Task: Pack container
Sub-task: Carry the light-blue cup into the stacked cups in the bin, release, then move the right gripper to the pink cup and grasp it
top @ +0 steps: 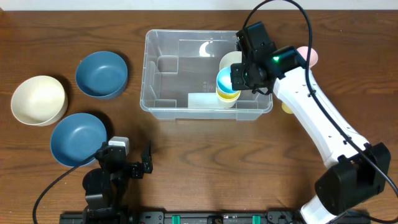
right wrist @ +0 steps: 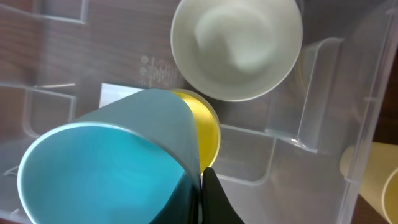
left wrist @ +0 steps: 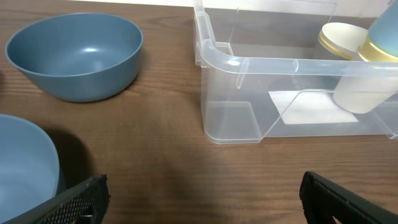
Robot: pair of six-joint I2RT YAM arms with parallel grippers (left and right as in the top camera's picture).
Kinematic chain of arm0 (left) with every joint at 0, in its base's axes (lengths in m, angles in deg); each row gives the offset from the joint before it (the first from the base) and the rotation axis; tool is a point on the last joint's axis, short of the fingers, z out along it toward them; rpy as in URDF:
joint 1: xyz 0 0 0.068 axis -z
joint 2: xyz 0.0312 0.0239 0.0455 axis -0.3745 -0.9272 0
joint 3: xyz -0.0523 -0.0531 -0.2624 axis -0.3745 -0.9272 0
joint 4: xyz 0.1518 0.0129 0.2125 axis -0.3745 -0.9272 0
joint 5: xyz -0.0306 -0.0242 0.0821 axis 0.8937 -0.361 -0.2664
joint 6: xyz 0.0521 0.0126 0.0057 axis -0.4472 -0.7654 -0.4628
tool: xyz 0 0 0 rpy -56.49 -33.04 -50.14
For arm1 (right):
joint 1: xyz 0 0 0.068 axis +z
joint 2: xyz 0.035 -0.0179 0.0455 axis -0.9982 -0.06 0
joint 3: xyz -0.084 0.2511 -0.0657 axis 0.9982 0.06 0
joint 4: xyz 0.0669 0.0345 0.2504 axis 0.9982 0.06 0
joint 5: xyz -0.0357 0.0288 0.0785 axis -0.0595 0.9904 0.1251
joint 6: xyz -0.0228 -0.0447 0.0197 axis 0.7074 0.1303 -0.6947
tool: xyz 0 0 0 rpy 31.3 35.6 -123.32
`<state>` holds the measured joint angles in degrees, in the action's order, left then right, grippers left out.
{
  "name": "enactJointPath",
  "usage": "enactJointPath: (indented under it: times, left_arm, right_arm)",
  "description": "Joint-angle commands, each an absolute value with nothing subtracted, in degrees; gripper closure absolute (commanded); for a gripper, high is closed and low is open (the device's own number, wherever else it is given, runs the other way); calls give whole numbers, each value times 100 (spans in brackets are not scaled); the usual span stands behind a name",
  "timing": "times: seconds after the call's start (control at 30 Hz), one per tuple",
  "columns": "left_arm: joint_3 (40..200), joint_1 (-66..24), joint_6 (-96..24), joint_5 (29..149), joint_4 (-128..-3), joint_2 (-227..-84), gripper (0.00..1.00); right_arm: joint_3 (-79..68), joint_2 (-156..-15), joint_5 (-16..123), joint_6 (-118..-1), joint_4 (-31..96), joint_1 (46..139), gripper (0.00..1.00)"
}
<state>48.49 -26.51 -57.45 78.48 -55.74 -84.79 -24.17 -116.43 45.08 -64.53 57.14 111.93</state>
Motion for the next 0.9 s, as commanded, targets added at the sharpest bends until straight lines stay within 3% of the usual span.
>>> enactJointPath:
  times: [0.0,0.07,0.13,0.57,0.87]
  left_arm:
    - [4735,-2686,-5843,7819,-5585,-8475,2]
    - [4735,-2686,-5843,7819,-5585,-8475,2]
    - [4735,-2686,-5843,7819,-5585,-8475,2]
    - [4735,-2686,-5843,7819,-5585,-8475,2]
    - [4735,-2686,-5843,7819,-5585,-8475,2]
  right_arm:
    - [-2391,-11735,4425,-6518,5722,11208,79]
    - [-2393,-11735,4425,-6481,5709,11208,50]
    - [-2393,-11724,4438,-6420,5661,11208,41]
    - [-3278,-11086,4598,-6197,6002,11121,40]
    - [-3525,-10913,4084,-6267,6610,9752,40]
